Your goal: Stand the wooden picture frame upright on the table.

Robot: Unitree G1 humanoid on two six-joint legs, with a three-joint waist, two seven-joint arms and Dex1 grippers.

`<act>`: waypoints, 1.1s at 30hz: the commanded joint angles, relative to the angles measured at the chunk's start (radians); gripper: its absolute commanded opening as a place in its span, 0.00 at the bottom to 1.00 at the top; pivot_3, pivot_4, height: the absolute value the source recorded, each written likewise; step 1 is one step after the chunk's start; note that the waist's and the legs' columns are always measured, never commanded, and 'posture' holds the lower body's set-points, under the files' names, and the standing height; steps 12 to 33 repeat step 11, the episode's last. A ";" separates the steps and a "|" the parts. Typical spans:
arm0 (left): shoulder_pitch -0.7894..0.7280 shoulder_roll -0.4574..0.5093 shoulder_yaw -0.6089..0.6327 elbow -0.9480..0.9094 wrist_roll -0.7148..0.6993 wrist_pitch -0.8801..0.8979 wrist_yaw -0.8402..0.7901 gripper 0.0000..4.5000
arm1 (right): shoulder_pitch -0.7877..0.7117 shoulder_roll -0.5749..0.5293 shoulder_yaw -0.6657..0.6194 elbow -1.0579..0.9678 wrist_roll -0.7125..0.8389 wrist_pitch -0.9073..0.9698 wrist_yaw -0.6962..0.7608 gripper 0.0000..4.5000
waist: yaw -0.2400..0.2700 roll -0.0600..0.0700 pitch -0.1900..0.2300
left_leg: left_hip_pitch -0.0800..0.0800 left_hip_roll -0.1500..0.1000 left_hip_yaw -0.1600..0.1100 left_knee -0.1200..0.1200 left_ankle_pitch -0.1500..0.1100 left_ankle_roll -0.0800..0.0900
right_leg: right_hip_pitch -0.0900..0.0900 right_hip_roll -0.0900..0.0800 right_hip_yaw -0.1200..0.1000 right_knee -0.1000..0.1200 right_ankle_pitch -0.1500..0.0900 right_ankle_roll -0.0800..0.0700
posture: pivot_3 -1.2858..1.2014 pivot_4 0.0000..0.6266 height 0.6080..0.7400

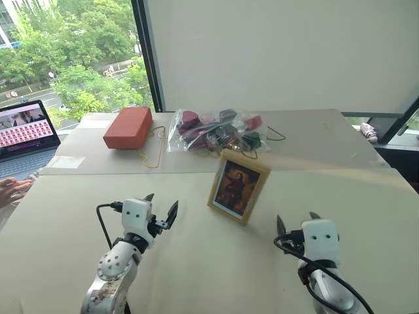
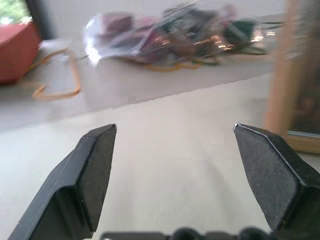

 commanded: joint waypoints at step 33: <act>0.019 -0.032 0.063 0.032 0.034 0.010 0.061 0.89 | -0.017 0.041 0.021 0.062 -0.119 -0.038 -0.017 0.94 | -0.001 0.000 0.000 | 0.000 0.000 0.000 -0.001 0.000 0.000 | 0.000 0.000 0.000 -0.001 0.000 -0.001 | 0.52 0.24 1.00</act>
